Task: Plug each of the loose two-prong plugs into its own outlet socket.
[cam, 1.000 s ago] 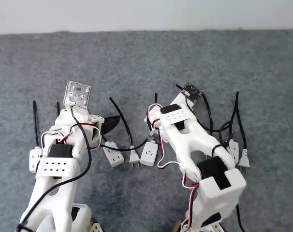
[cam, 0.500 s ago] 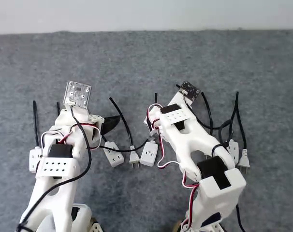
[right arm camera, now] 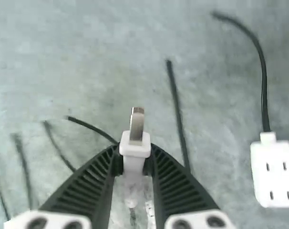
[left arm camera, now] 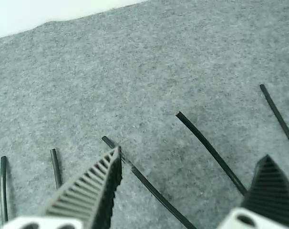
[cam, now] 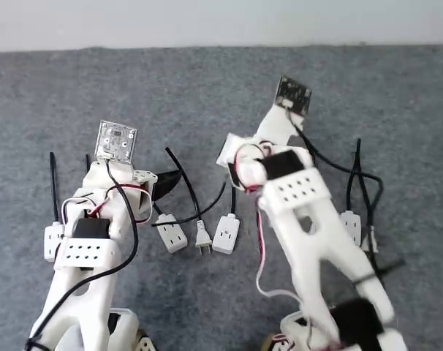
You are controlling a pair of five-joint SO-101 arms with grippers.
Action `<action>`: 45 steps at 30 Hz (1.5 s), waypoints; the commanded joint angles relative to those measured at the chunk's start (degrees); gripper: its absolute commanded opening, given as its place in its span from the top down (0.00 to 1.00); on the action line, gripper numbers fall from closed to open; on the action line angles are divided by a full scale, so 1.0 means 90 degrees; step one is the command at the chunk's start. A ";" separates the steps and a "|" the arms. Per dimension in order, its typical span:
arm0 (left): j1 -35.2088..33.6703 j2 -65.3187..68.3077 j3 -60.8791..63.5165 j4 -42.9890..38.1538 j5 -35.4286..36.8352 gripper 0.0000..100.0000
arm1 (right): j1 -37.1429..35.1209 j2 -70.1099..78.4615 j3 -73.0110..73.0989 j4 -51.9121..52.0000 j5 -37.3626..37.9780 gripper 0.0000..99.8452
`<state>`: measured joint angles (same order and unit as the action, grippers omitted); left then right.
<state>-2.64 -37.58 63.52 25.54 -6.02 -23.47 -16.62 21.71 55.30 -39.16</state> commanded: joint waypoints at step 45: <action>0.2413 -0.6769 0.2095 -0.0127 -0.1407 0.59 | -0.0454 -0.3482 -0.0645 0.3541 0.9807 0.99</action>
<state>18.81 -93.58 82.15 25.54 -17.80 -26.99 -46.95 20.84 86.07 47.87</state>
